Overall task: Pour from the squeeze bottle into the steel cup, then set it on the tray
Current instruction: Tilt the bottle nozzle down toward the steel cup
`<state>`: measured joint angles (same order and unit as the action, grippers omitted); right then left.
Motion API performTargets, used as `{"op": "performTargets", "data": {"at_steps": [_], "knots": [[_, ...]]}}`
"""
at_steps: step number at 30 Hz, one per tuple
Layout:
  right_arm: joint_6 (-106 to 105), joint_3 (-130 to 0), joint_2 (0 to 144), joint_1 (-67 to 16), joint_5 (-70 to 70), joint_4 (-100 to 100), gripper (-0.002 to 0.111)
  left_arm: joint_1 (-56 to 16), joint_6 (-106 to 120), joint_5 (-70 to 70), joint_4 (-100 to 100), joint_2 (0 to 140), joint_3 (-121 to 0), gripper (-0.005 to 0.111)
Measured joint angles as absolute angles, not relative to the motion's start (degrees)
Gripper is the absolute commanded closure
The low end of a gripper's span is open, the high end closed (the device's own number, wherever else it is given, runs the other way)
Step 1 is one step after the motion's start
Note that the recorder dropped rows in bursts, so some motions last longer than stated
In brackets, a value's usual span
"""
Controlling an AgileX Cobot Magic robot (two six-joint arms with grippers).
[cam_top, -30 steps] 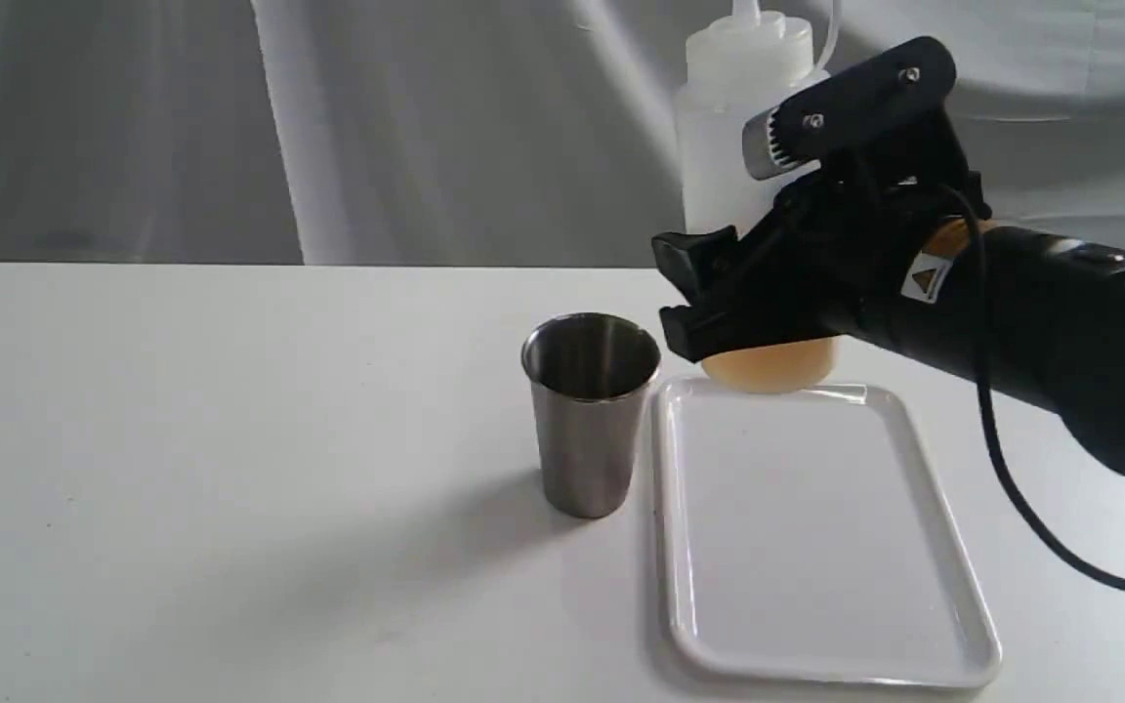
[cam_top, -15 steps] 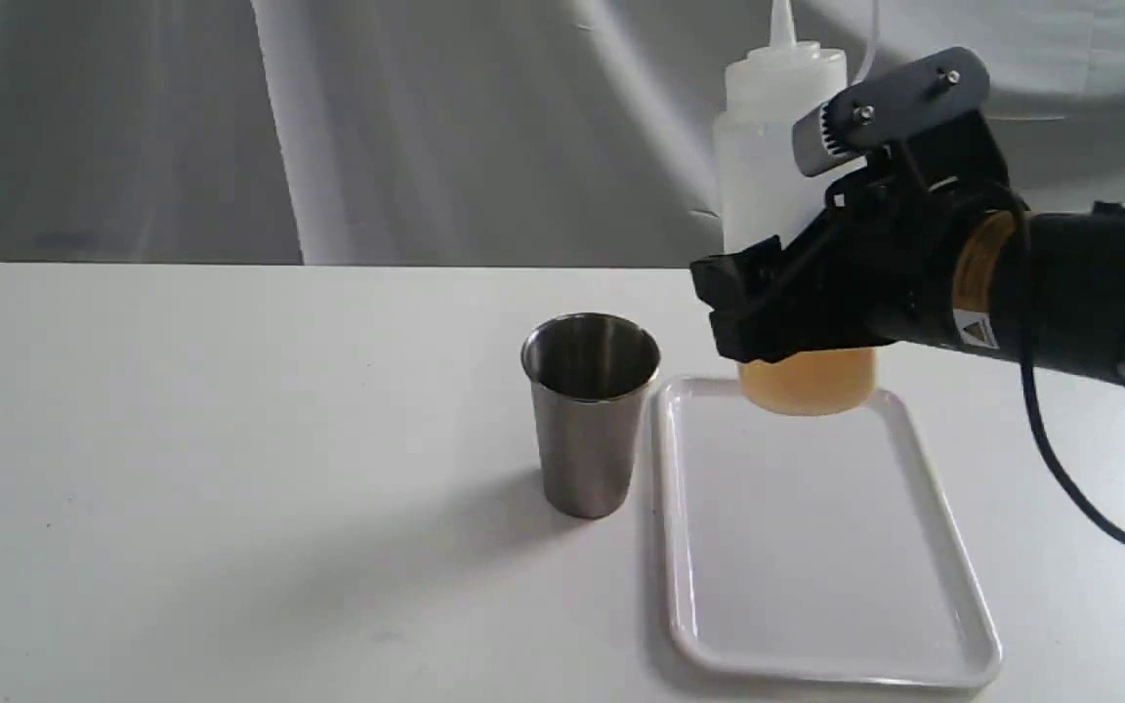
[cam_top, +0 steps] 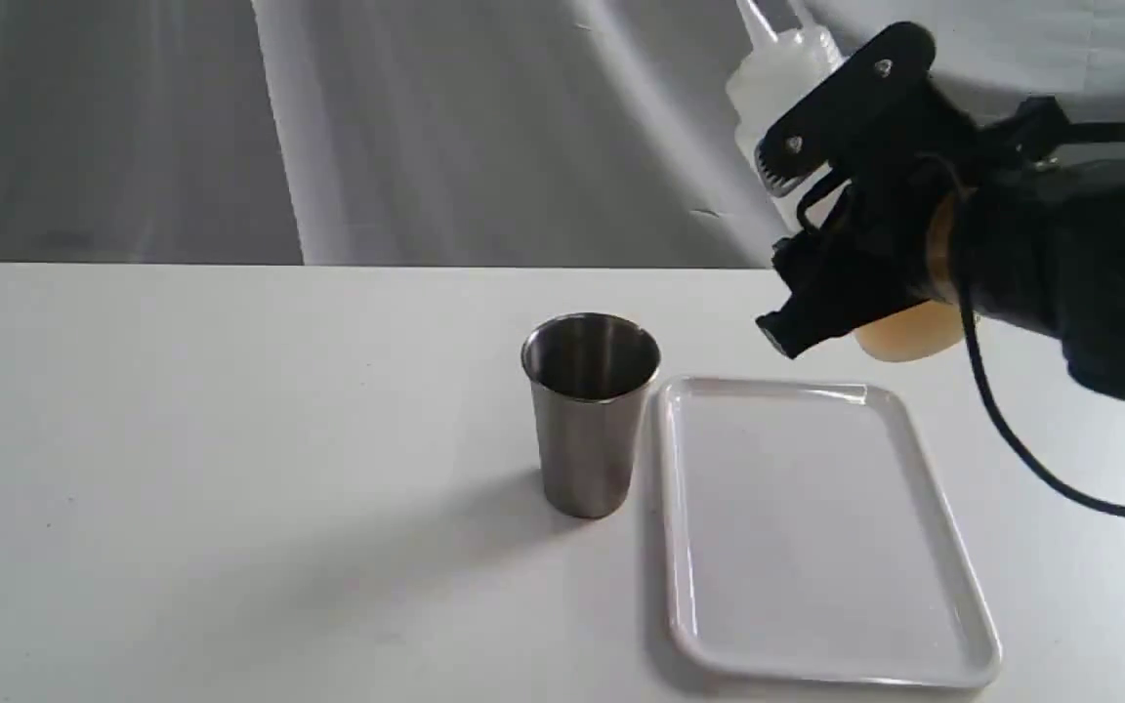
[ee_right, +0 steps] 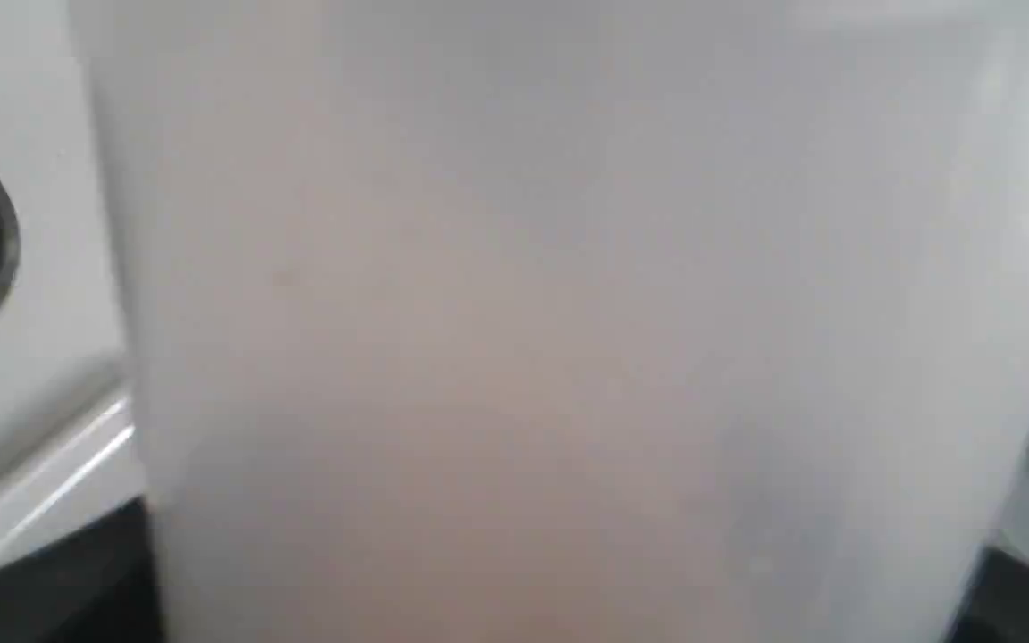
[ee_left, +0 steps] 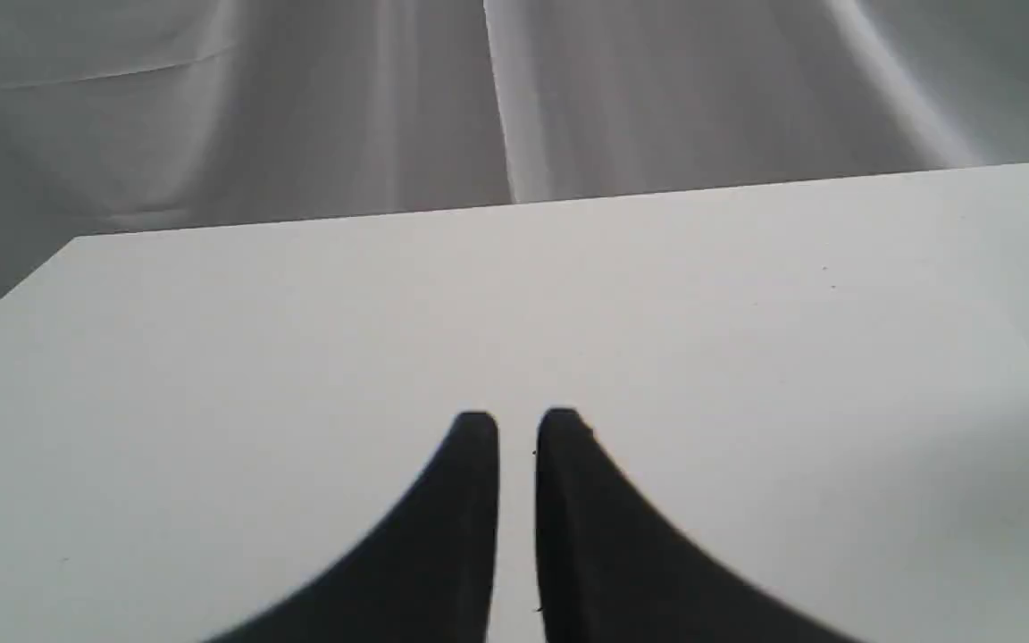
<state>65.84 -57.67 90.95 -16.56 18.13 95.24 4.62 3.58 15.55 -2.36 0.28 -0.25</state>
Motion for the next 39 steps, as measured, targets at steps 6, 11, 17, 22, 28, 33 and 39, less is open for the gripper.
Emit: {"op": "performTargets", "data": {"at_steps": [6, 11, 17, 22, 28, 33, 39], "knots": [[66.0, -57.7, 95.0, -18.0, 24.7, 98.0, 0.108, 4.6, 3.6, 15.6, -2.4, 0.3, -0.3, 0.098], [65.3, -57.9, 97.2, -18.7, 26.2, 98.4, 0.108, 4.6, 3.6, 15.6, -2.4, 0.3, -0.3, 0.098], [58.2, -59.1, 99.1, -19.7, 27.5, 98.6, 0.108, 4.6, 3.6, 15.6, -2.4, 0.3, -0.3, 0.098], [55.0, -60.1, 99.9, -20.0, 28.3, 98.7, 0.108, 4.6, 3.6, 15.6, -2.4, 0.3, -0.3, 0.098], [47.5, -60.3, 101.7, -20.0, 29.9, 98.9, 0.108, 4.6, 3.6, 15.6, -2.4, 0.3, -0.3, 0.098], [42.0, -60.5, 102.8, -20.0, 30.3, 98.9, 0.108, 4.6, 3.6, 15.6, -2.4, 0.3, -0.3, 0.098], [37.4, -61.8, 104.2, -20.0, 30.5, 99.0, 0.108, 4.6, 3.6, 15.6, -2.4, 0.3, -0.3, 0.098]]}}
